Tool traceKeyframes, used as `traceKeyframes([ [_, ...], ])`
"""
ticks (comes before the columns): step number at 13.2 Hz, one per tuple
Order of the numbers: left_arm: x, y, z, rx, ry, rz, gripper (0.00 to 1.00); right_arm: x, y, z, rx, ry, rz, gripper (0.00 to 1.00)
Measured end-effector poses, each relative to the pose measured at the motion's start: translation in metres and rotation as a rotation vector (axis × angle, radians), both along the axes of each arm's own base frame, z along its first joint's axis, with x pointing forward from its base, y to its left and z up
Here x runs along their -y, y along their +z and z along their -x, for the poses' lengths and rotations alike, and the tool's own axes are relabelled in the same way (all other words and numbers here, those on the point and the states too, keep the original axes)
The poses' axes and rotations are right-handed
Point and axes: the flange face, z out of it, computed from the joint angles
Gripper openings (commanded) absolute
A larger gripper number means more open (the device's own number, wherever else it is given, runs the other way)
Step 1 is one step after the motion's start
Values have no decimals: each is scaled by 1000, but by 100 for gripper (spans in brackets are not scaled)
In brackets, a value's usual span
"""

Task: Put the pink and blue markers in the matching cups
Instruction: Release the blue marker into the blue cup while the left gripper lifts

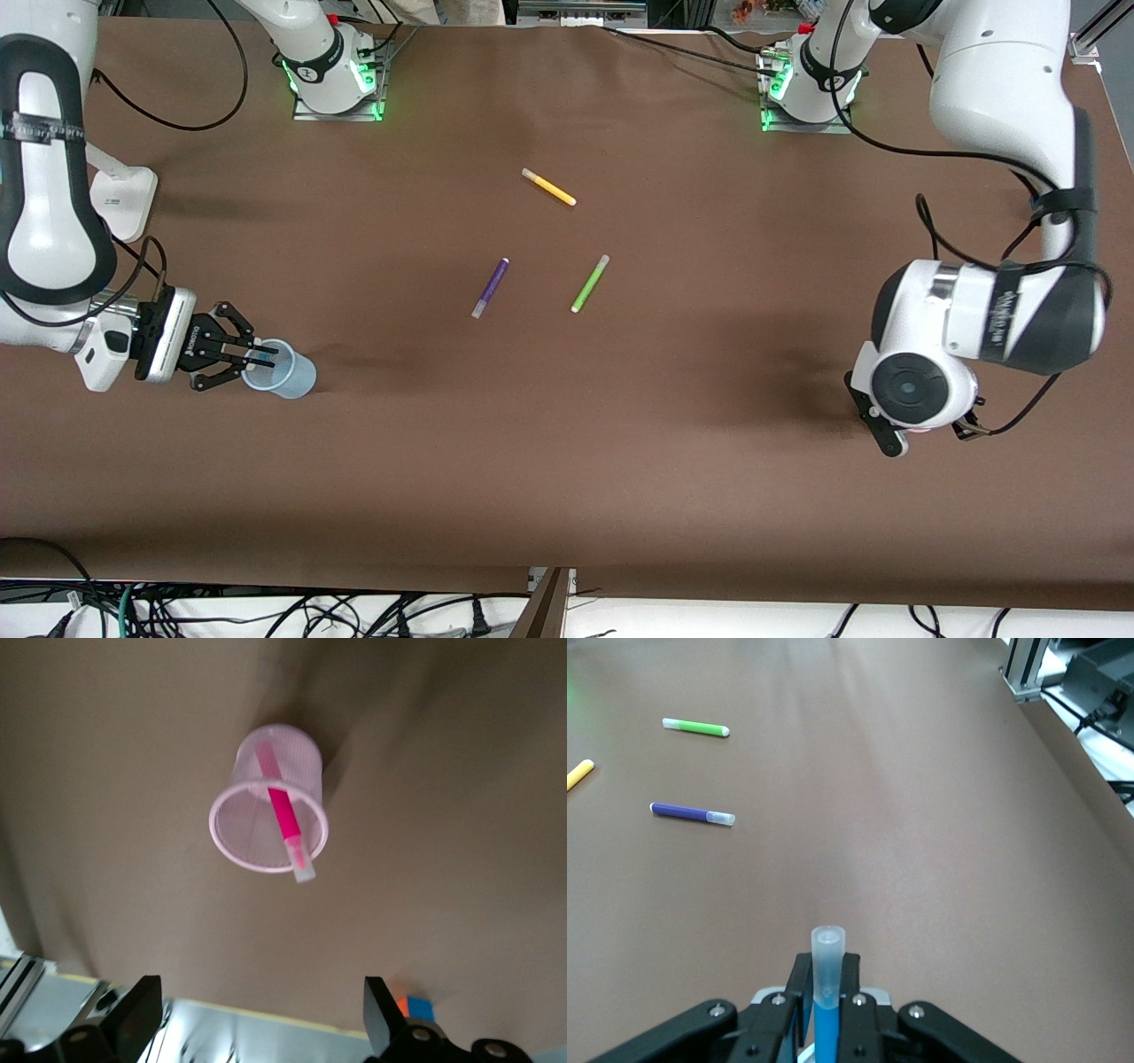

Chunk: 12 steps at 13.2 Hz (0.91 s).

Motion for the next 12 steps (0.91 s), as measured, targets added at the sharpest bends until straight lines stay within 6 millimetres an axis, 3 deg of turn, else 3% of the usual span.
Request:
traceKeyframes([
  [5, 10, 19, 2, 133, 264, 117, 100, 11, -22, 1, 16, 18, -46, 3],
  [6, 7, 23, 3, 146, 315, 128, 100, 15, -28, 2, 15, 21, -51, 13],
  [7, 2, 28, 6, 146, 358, 136, 100, 19, -33, 3, 11, 23, -56, 48],
  [8, -4, 34, 9, 136, 397, 151, 100, 23, -37, 4, 4, 19, -62, 99],
  [12, -4, 84, 28, 158, 635, 247, 100, 29, -36, 2, -26, -37, -81, 100],
])
